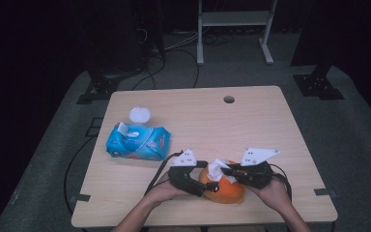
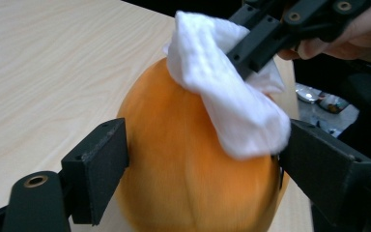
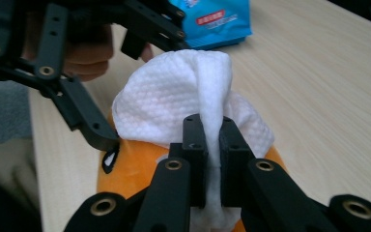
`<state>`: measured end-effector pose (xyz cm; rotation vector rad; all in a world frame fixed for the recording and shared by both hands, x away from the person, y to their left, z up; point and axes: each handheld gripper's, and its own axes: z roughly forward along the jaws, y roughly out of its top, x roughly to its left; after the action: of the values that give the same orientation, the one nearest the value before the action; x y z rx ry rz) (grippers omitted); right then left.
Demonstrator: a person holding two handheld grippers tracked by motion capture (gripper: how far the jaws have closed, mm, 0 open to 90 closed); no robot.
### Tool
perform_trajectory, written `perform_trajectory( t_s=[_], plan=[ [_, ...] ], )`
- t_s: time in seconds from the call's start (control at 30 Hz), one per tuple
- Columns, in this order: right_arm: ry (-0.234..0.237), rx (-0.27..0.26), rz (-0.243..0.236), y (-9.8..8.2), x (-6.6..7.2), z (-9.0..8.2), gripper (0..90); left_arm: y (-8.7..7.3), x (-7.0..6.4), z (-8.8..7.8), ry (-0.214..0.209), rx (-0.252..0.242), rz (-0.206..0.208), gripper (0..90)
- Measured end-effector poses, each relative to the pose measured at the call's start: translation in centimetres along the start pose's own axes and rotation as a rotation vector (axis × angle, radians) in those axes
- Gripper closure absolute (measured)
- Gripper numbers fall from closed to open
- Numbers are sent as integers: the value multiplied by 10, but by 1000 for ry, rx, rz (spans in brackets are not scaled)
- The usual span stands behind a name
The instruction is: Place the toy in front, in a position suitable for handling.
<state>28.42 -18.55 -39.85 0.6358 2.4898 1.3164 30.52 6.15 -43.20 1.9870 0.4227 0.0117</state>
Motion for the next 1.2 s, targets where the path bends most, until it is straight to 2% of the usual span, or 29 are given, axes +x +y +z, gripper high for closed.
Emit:
perform_trajectory(
  t_s=[0.1,0.17,0.2,0.23,0.27,0.3,0.37,0.43,0.57,0.6,0.67,0.73,0.8,0.87,0.9,0.93,1.0,1.07,1.13,1.2],
  plan=[
    [-3,3,-27,5,6,-1,836,-2,-5,1,7,8,51,291],
    [1,-43,-32,10,12,-1,833,-1,-9,0,12,9,99,329],
    [13,-51,-53,13,17,0,833,-1,-10,0,14,14,114,342],
    [5,-37,-76,15,19,1,834,-1,-11,0,20,19,130,346],
    [-14,-17,-101,16,21,2,834,-1,-11,-1,19,19,131,356],
    [-15,-15,-97,15,19,2,834,-3,-9,-2,16,17,126,364],
    [-41,2,-71,10,9,-3,836,-4,-6,-4,14,18,119,369],
    [-39,6,-31,3,-2,-10,836,-6,-4,-5,0,15,110,367],
    [-65,30,-3,-7,-11,-20,835,-4,-7,-3,6,2,115,362],
    [-64,19,2,-8,-11,-22,836,-3,-8,-2,12,5,125,373],
    [-70,2,-25,-3,-5,-22,836,-2,-11,-1,16,4,135,393],
    [-38,-31,-31,4,2,-19,836,0,-14,0,13,2,150,398],
    [-23,-48,-65,14,12,-12,835,0,-18,2,8,9,172,398],
    [-7,-32,-90,18,18,-4,835,0,-20,2,16,22,193,400],
    [-18,-5,-108,19,20,-1,835,-1,-20,2,16,24,194,402],
    [-20,0,-115,18,19,0,835,-2,-18,1,13,24,190,404],
    [-9,9,-82,15,13,-2,836,-4,-16,0,19,23,183,408],
    [-40,21,-65,10,5,-8,836,-4,-14,0,16,18,165,407],
    [-49,11,-38,7,0,-13,836,-3,-14,1,14,18,162,402],
    [-46,-4,-39,7,3,-15,836,-2,-16,3,11,12,164,383]
  ],
)
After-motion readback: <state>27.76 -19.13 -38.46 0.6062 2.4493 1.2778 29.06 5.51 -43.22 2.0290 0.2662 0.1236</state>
